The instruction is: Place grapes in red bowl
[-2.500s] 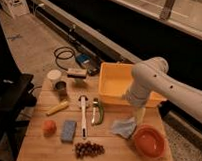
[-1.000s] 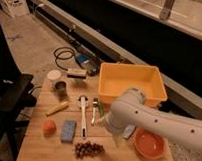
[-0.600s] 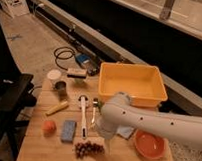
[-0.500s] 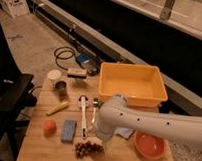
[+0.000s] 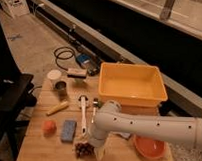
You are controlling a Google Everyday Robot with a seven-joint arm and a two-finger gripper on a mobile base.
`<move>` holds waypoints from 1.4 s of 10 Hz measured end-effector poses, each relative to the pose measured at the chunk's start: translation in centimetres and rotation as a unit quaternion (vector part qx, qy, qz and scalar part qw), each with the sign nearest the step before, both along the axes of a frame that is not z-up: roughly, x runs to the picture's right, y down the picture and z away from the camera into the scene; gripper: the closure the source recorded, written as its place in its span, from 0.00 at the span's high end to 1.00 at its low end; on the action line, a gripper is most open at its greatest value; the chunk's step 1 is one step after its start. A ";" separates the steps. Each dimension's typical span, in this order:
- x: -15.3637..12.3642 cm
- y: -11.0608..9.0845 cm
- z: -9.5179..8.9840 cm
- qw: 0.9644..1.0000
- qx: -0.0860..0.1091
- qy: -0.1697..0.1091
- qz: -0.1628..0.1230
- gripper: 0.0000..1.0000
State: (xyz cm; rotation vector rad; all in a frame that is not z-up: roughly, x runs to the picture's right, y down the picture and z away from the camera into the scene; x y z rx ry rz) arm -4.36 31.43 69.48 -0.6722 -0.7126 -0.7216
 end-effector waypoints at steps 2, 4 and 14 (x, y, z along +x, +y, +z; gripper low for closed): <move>-0.1 0.9 1.0 1.000 -0.010 -0.007 0.014 0.80; 0.1 1.5 2.1 0.999 -0.020 -0.012 0.024 0.77; 1.2 0.9 2.5 0.999 -0.014 -0.006 0.048 0.00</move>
